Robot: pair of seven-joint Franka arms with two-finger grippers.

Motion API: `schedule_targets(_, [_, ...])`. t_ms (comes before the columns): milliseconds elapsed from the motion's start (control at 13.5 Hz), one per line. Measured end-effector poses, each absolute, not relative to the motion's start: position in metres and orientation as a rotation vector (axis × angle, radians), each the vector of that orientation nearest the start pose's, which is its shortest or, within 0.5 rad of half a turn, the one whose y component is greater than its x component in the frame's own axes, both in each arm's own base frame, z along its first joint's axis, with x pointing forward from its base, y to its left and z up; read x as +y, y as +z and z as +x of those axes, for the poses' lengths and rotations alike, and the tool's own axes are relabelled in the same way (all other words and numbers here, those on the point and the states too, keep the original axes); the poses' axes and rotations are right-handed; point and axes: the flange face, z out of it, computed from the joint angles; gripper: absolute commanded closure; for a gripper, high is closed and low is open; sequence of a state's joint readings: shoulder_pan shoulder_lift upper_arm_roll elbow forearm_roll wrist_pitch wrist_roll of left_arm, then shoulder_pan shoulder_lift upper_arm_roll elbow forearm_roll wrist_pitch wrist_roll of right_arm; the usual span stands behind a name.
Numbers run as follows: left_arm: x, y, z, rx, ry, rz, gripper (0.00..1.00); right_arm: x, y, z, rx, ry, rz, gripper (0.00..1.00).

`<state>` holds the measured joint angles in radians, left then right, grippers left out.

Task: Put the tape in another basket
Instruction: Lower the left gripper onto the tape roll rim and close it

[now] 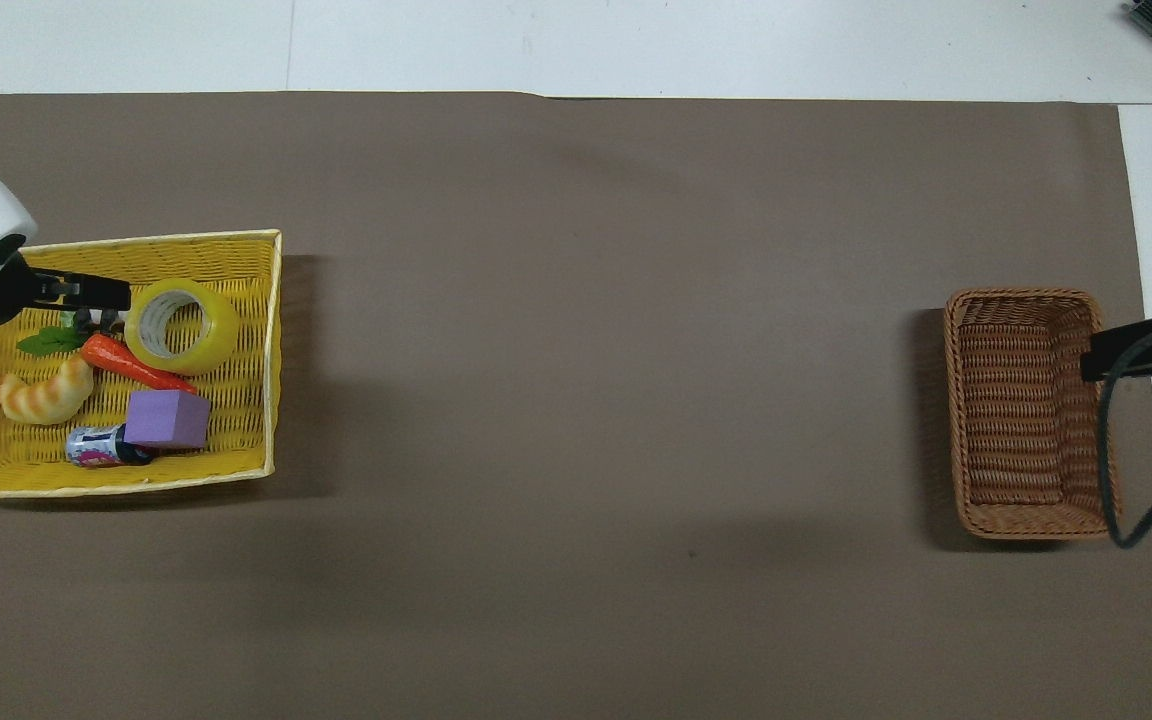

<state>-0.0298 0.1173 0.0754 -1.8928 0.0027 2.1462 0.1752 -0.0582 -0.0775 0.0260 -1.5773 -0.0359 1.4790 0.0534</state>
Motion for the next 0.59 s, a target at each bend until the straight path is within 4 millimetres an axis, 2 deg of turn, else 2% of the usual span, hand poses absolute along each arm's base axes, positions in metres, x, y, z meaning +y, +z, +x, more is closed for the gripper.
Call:
schedule_targets(149, [0.043,0.413,0.614,0.212,-0.171,-3.103,0.00,-0.026,0.655,0.520,0.157,0.035,-3.175,0.00])
schedule_targets(372, [0.057,0.370,0.619,0.190,-0.127,-3.121,0.00,-0.027,0.652,0.519,0.162,0.044,-3.174,0.00])
schedule_targets(520, [0.062,0.350,0.616,0.145,-0.107,-3.150,0.20,-0.027,0.650,0.518,0.162,0.052,-3.174,0.00])
schedule_targets(595, [0.063,0.343,0.613,0.130,-0.103,-3.162,0.44,-0.027,0.649,0.518,0.162,0.055,-3.174,0.00])
